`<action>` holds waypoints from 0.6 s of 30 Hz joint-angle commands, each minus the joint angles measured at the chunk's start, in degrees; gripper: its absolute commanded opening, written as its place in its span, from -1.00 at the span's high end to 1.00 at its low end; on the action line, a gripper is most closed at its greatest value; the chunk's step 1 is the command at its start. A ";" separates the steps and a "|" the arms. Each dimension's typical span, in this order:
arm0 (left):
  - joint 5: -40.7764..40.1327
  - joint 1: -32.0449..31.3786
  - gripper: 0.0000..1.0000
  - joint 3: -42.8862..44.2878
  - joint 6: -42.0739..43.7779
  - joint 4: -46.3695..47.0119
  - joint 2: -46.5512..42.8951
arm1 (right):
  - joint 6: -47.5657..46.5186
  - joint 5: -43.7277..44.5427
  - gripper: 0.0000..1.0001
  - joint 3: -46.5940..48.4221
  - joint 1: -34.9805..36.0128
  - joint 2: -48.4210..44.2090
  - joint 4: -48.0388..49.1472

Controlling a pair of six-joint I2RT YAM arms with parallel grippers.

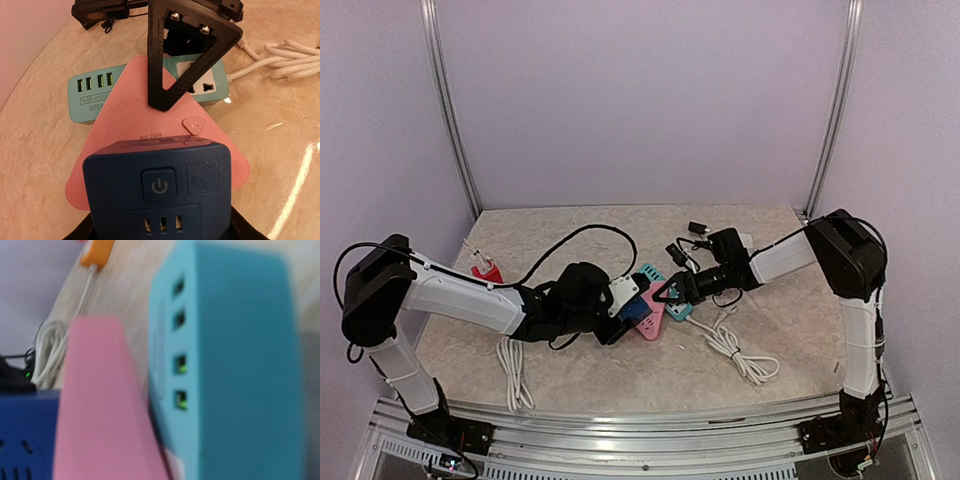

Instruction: Pull the plug off the socket

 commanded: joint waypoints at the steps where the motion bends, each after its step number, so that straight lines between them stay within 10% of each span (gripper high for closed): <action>1: 1.25 -1.22 0.59 -0.15 4.51 9.59 -4.13 | 0.91 -2.04 -0.60 -0.94 1.34 1.92 -1.60; 18: -0.25 -3.59 0.59 -0.06 6.89 9.71 -7.16 | 6.61 -3.79 0.03 -4.01 1.43 -2.14 5.38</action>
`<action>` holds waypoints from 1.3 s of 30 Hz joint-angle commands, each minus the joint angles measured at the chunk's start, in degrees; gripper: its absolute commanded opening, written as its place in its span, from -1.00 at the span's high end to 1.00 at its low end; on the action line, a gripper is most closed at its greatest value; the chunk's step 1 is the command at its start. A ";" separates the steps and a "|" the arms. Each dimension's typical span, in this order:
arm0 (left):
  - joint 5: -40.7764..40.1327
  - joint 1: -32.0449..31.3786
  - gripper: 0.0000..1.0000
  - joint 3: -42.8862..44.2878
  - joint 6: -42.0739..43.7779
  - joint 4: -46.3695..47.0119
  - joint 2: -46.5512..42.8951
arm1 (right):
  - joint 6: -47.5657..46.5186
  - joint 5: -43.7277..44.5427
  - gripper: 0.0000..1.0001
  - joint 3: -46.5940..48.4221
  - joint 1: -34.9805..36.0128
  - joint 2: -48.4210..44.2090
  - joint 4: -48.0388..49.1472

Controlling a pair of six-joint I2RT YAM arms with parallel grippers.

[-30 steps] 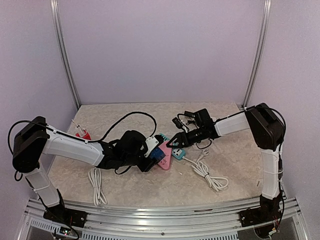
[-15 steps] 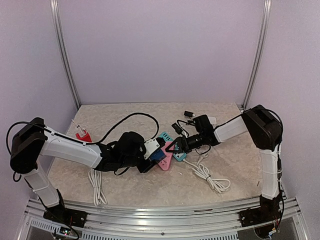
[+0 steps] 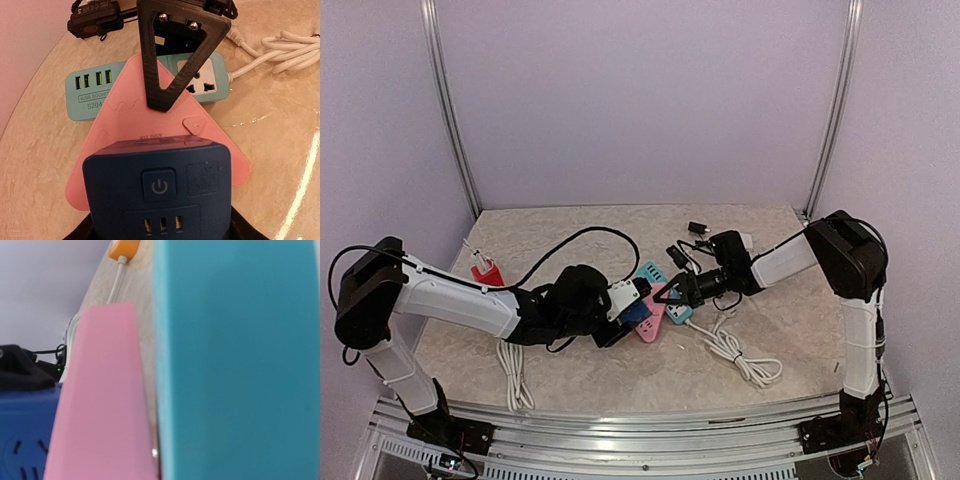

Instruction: Pull the plug off the socket

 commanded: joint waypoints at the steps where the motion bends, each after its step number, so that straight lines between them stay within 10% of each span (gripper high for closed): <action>1: 0.49 -2.44 0.59 1.50 2.47 9.38 -5.74 | 0.19 1.78 0.09 -1.12 0.82 -2.42 -0.58; 27: 8.26 -6.63 0.71 -3.51 13.29 16.65 -17.23 | -4.05 10.57 0.79 -0.28 0.73 -4.45 -9.26; 39: 9.98 -3.24 0.78 -1.07 2.30 16.30 -17.64 | -5.52 14.48 0.87 -0.27 0.72 -5.33 -11.61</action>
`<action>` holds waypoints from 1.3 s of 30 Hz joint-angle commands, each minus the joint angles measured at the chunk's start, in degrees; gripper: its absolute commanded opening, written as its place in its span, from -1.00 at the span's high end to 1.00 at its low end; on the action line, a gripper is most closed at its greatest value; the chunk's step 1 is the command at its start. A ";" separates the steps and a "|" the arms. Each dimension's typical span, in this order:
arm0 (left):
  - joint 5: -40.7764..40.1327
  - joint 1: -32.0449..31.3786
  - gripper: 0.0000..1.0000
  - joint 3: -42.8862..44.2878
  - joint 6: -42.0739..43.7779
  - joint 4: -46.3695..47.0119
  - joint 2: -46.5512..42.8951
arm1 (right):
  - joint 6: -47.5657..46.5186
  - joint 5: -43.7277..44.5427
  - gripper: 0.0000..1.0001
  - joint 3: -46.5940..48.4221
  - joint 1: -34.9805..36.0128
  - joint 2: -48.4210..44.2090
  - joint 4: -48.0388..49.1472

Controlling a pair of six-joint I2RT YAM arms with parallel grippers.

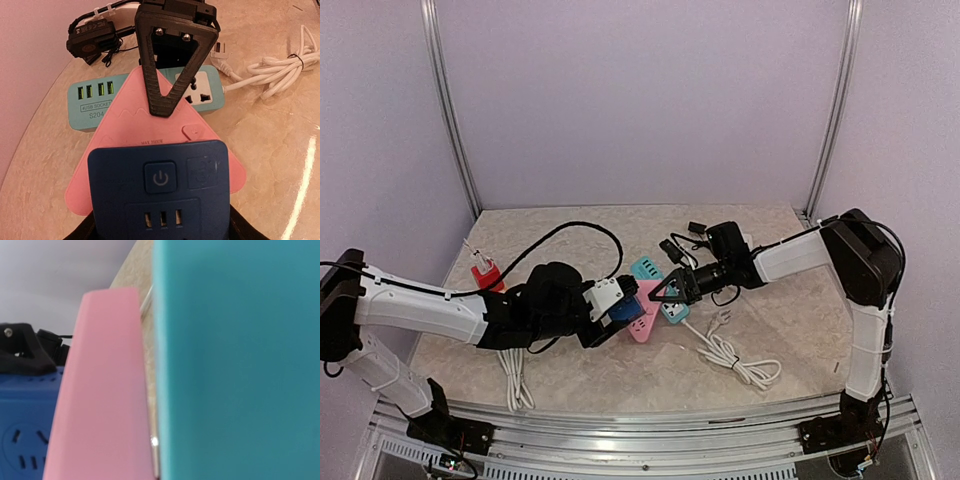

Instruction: Pull the plug off the socket

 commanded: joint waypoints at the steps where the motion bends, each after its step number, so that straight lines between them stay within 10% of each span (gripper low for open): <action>1: 6.11 -2.60 0.78 5.66 1.91 15.20 -5.15 | -3.24 15.08 0.89 -0.18 -1.22 0.88 -5.33; 10: -11.45 -7.49 0.86 15.99 12.26 4.62 6.45 | -3.80 17.31 0.97 -0.38 -1.24 -0.75 -6.85; 23: 3.25 -6.70 0.86 4.15 7.32 20.55 -3.71 | -4.37 17.30 1.00 -0.27 -1.26 0.12 -6.72; 33: -0.48 -4.80 0.87 21.67 7.03 -5.79 4.92 | -6.81 20.42 1.00 -0.08 -1.26 -0.84 -10.09; 39: 3.31 -6.05 0.87 16.00 8.93 2.76 2.57 | -6.95 21.39 1.00 0.00 -1.25 -0.46 -10.35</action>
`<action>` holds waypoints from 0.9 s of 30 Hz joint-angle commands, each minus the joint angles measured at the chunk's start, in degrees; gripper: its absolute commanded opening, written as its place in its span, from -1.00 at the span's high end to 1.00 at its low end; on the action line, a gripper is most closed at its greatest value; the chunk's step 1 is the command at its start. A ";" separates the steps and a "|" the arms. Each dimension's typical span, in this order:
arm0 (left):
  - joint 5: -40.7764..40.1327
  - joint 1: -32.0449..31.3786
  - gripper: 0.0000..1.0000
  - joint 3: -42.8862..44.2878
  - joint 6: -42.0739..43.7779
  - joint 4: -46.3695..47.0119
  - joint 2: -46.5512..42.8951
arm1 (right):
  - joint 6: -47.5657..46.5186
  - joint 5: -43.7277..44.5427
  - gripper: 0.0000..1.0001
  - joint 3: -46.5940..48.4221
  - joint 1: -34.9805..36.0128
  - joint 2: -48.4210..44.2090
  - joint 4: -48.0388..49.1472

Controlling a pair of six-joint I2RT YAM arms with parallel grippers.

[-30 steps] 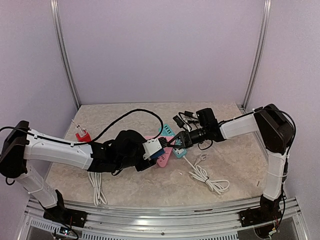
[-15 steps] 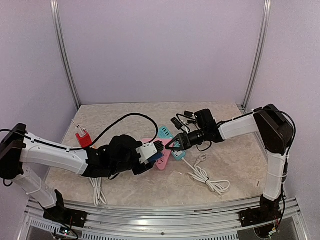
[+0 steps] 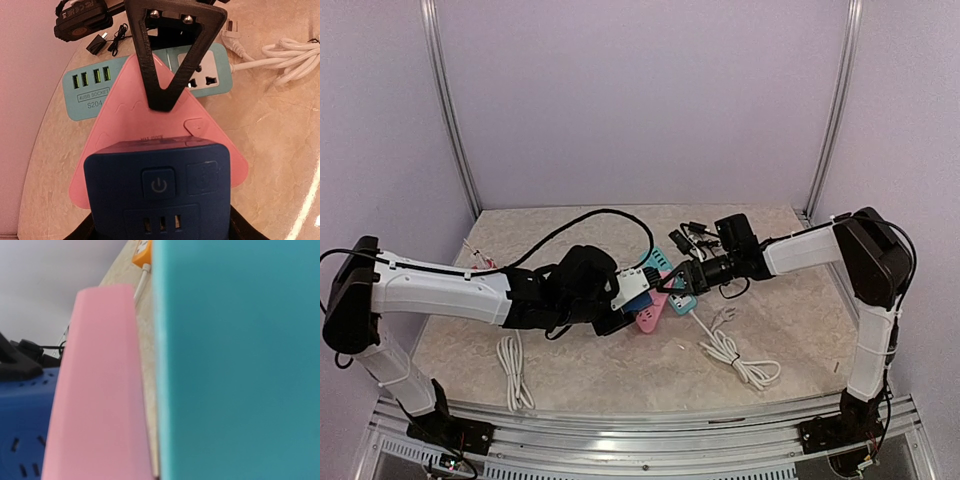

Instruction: Pull the plug off the socket

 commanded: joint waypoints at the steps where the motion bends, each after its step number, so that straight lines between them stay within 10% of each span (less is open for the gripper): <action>1: 10.73 -4.59 0.87 -3.11 7.27 23.46 -6.48 | -2.08 17.85 1.00 -0.19 0.46 2.87 -5.56; 6: 12.31 -3.99 0.86 -10.40 8.46 33.21 -12.00 | -1.98 17.49 1.00 0.31 0.47 3.25 -5.48; 14: 3.03 -3.19 0.95 9.48 5.86 8.91 -0.17 | -2.57 19.29 1.00 0.45 0.46 2.14 -6.75; 27: 21.91 -1.00 0.94 -10.90 2.67 35.84 -13.34 | -2.58 18.65 1.00 0.52 0.46 3.10 -6.04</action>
